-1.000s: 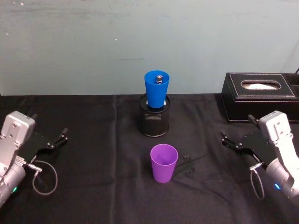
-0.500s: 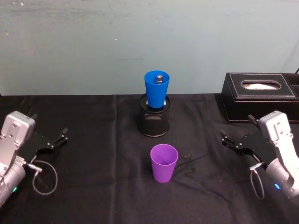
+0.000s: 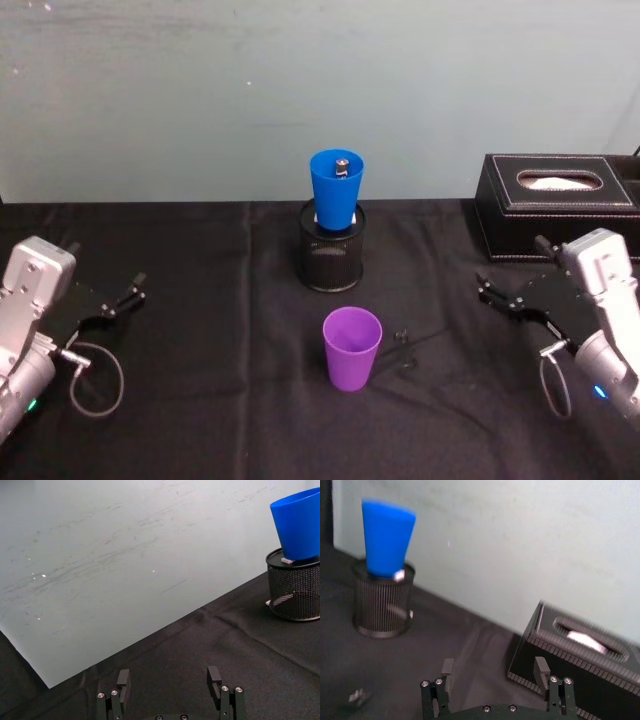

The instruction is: Pick up one cup with a gripper and tap it against the other cup.

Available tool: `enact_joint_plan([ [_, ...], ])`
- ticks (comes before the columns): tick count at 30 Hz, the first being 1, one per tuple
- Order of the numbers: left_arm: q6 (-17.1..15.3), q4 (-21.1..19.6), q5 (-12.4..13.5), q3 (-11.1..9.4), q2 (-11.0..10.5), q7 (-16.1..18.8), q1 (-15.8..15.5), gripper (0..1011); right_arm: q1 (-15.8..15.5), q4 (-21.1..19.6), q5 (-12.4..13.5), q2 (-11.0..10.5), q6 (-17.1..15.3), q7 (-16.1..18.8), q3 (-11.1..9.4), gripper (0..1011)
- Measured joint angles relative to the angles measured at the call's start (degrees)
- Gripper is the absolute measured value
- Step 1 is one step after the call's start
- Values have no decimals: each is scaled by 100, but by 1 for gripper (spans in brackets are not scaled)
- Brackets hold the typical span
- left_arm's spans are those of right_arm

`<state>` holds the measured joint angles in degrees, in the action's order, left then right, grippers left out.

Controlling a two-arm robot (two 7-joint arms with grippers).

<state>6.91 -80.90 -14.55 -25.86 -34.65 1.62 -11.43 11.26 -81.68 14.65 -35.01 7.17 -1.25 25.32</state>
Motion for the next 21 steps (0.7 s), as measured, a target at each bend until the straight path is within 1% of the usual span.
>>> enact_joint_plan([
  [4, 0, 0, 0, 0, 0, 0, 0, 1000, -115, -309, 52, -124, 101, 123, -167, 1003],
  [5, 0, 0, 0, 0, 0, 0, 0, 1000, -191, -475, 108, -192, 136, 192, -243, 1003],
  [6, 0, 0, 0, 0, 0, 0, 0, 1000, -220, -535, 133, -214, 148, 227, -268, 1003],
  [7, 0, 0, 0, 0, 0, 0, 0, 1000, -295, -679, 223, -272, 166, 345, -327, 1003],
  [8, 0, 0, 0, 0, 0, 0, 0, 1000, -295, -679, 223, -272, 166, 345, -327, 1003],
  [10, 0, 0, 0, 0, 0, 0, 0, 1000, -428, -914, 491, -378, 169, 717, -392, 1003],
  [13, 0, 0, 0, 0, 0, 0, 0, 1000, -508, -1023, 735, -439, 154, 1081, -392, 1003],
  [14, 0, 0, 0, 0, 0, 0, 0, 1000, -554, -1067, 902, -457, 139, 1334, -367, 1003],
  [15, 0, 0, 0, 0, 0, 0, 0, 1000, -569, -1082, 959, -461, 129, 1445, -353, 1003],
  [16, 0, 0, 0, 0, 0, 0, 0, 1000, -604, -1107, 1094, -464, 96, 1680, -310, 1003],
  [20, 0, 0, 0, 0, 0, 0, 0, 1000, -656, -1120, 1283, -443, -9, 2060, -209, 1003],
  [21, 0, 0, 0, 0, 0, 0, 0, 1000, -675, -1108, 1339, -413, -47, 2201, -161, 1003],
])
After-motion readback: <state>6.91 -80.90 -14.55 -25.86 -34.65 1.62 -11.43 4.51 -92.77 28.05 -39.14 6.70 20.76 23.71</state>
